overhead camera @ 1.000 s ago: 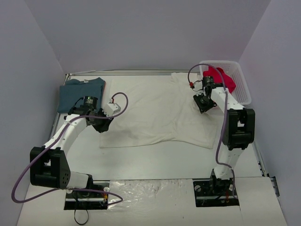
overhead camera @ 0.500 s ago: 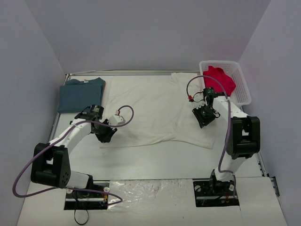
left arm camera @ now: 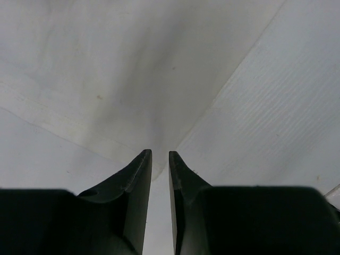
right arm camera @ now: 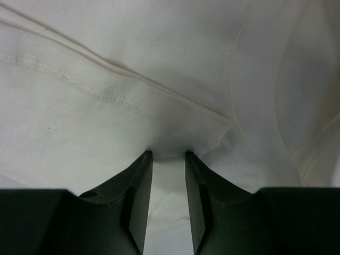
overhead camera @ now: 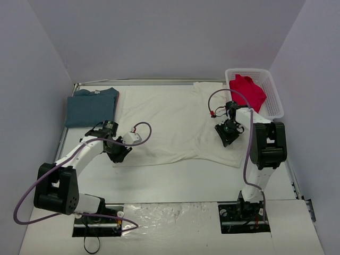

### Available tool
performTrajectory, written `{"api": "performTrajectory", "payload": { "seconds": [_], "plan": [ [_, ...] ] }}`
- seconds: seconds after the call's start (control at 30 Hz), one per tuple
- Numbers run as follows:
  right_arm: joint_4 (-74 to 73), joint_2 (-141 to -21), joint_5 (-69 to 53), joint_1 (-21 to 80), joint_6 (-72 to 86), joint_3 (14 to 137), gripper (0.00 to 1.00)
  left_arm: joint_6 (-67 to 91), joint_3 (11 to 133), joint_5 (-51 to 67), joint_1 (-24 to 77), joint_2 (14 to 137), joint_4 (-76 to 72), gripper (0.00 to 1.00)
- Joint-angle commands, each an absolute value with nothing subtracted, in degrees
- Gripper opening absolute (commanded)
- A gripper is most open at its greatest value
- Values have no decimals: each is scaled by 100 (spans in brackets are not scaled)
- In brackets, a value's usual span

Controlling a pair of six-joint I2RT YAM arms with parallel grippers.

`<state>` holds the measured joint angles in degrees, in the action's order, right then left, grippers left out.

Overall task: Fold and stack the t-shirts
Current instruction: Flatten out the tshirt

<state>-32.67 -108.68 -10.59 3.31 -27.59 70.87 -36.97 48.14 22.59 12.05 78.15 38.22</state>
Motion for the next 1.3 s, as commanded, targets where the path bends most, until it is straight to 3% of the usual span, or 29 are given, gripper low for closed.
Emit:
{"api": "performTrajectory", "payload": {
  "seconds": [0.0, 0.37, 0.53, 0.9, 1.27],
  "plan": [
    [-3287, -11021, -976, 290, -2733, 7225, 27, -3779, 4816, 2153, 1248, 7620, 3832, 19],
    [-3322, -10635, -888, 255, -2812, 7163, 28, -3612, 4904, 1468, 1678, 8270, 3718, 17],
    [-3314, -10652, -914, 237, -2839, 7049, 28, -3744, 4869, 1337, 1986, 8402, 3726, 25],
    [-3287, -10687, -993, 132, -2909, 6926, 28, -4043, 4571, 53, 2127, 8411, 3647, 31],
    [-3261, -10749, -967, 26, -2935, 6935, 29, -4456, 4509, 597, 2136, 7936, 4437, 34]
  ]
}}
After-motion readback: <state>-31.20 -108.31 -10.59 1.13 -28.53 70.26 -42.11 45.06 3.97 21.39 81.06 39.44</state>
